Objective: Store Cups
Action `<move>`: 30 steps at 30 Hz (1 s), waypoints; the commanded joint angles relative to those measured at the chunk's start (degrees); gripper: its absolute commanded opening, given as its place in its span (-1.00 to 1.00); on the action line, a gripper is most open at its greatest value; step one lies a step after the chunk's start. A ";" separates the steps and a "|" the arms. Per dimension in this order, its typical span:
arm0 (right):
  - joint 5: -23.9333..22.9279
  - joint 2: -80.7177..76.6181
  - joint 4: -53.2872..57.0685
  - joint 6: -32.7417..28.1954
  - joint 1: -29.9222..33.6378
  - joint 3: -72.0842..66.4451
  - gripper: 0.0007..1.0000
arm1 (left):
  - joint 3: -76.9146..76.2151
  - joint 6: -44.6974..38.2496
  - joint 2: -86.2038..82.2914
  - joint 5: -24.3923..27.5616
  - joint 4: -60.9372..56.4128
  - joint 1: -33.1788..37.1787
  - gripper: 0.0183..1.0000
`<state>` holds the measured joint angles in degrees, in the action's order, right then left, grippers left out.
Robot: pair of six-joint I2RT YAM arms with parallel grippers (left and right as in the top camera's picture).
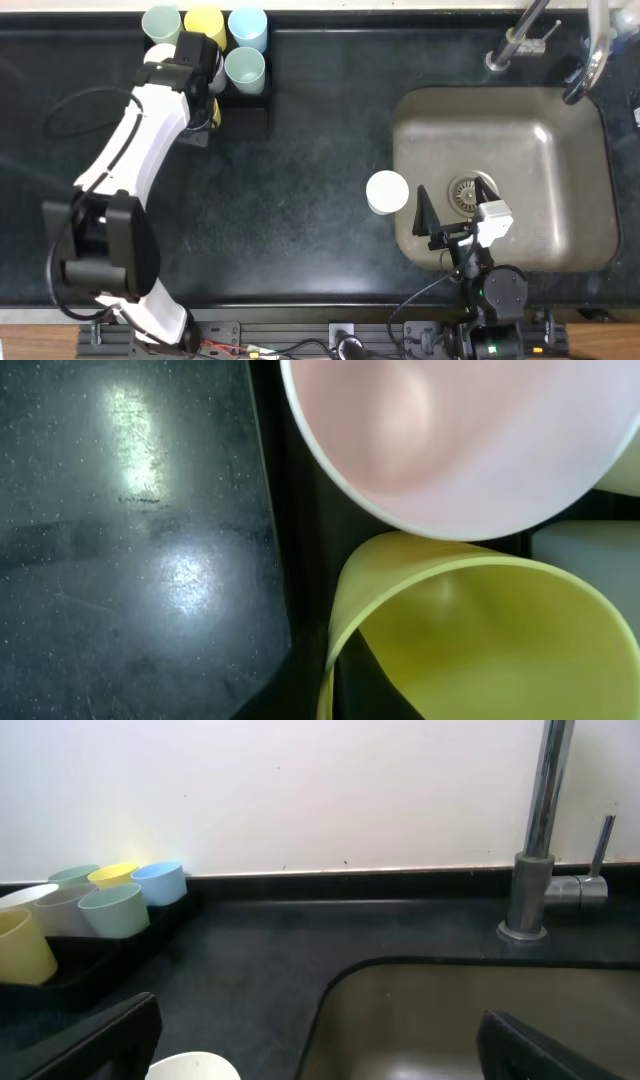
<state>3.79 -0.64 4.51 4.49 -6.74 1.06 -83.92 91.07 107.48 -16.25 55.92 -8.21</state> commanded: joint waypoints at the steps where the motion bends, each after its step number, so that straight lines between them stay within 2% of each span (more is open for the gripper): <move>1: -0.44 0.28 -0.31 0.22 -0.09 -0.79 1.00 | 0.46 -0.79 1.38 0.20 0.04 0.22 -0.77; 4: -0.44 0.28 -0.31 0.24 -0.09 -0.79 1.00 | 0.46 -0.81 1.40 0.22 -0.20 0.22 -0.68; 9: -0.44 0.28 -0.31 0.22 -0.09 -0.79 1.00 | 0.46 -0.79 0.96 0.74 -0.57 -0.02 -0.42; 18: -0.44 0.28 -0.31 0.22 -0.09 -0.79 0.99 | 0.44 -0.59 -5.68 0.09 -1.14 -1.51 -0.22; 21: -0.44 0.28 -0.31 0.22 -0.09 -0.79 1.00 | 0.46 -0.59 -10.56 -1.53 -1.22 -2.21 -0.12; 22: -0.44 0.28 -0.31 0.22 -0.09 -0.79 1.00 | 0.44 -0.59 -12.31 -2.56 -1.27 -2.54 -0.05; 24: -0.44 0.28 -0.31 0.22 -0.09 -0.79 0.99 | 0.46 -1.05 -16.94 -5.29 -2.21 -3.26 0.20; 26: -0.44 0.28 -0.31 0.22 -0.09 -0.79 1.00 | 0.46 -5.88 -21.18 -7.89 -5.66 -3.76 0.42; 27: -0.44 0.28 -0.31 0.24 -0.09 -0.79 0.99 | 0.46 -12.09 -23.61 -8.87 -9.64 -3.82 0.52; 30: -0.44 0.28 -0.31 0.22 -0.09 -0.79 1.00 | 1.16 -40.70 -29.16 -7.58 -26.23 -3.91 0.61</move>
<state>3.79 -0.64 4.58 4.47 -6.74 1.06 -83.15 76.27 83.29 -21.41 36.07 -11.92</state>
